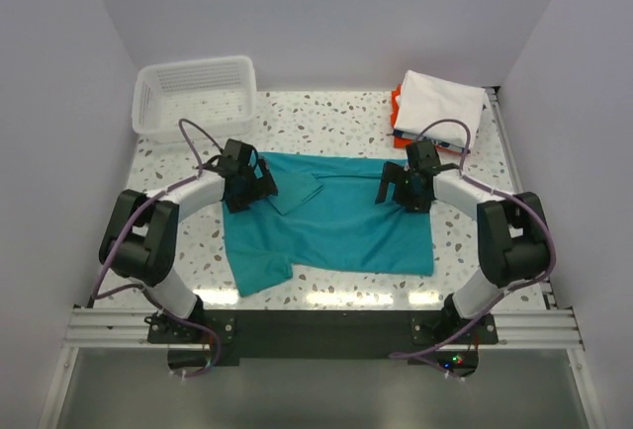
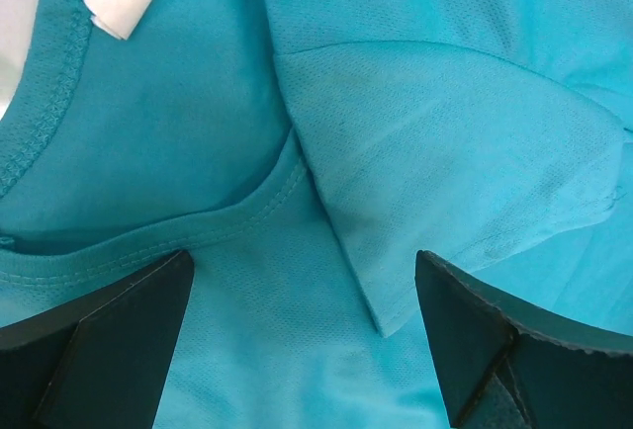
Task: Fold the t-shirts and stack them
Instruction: Flatten the tshirt out
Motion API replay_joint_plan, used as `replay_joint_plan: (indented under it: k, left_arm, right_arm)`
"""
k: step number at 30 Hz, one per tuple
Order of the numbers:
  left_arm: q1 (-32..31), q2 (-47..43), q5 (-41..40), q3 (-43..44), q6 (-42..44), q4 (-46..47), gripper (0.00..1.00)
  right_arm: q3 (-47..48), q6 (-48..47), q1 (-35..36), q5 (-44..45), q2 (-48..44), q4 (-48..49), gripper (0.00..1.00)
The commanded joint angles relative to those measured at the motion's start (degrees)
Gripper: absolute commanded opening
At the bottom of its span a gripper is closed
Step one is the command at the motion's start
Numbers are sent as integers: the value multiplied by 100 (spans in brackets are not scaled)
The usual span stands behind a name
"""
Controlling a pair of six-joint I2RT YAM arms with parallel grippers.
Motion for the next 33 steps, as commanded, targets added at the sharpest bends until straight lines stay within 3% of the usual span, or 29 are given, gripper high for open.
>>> replay_joint_plan:
  k: [1,8,13,20,23,30,33]
  left_arm:
    - [208,505,-125,296,160,66,100]
    - [473,928,-107,946,274,-13,100]
    - [464,577,-220,1026,362,-232,100]
    - [262,-1178,-493,325,91,-698,100]
    - [192,-1945,-669,-140,-243,-1444,100]
    - [-115,-3852,-309,-1583,-1076,-2824,100]
    - [-405,-4556,-46,-2154,-1499,-2861,100]
  right_arm:
    - [192,62,-139,82,643,265,99]
    - [764,-52,-209,302,907,-34,99]
    - [660,-132,-209,311,144,-201,99]
    - [80,-53,-209,337,-1859,-368,99]
    - [-193,61,-209,503,-2649,-526,99]
    - [-632,237,-209,908,-3584,-764,99]
    - [-712,316,-209,891,-3654,-729,99]
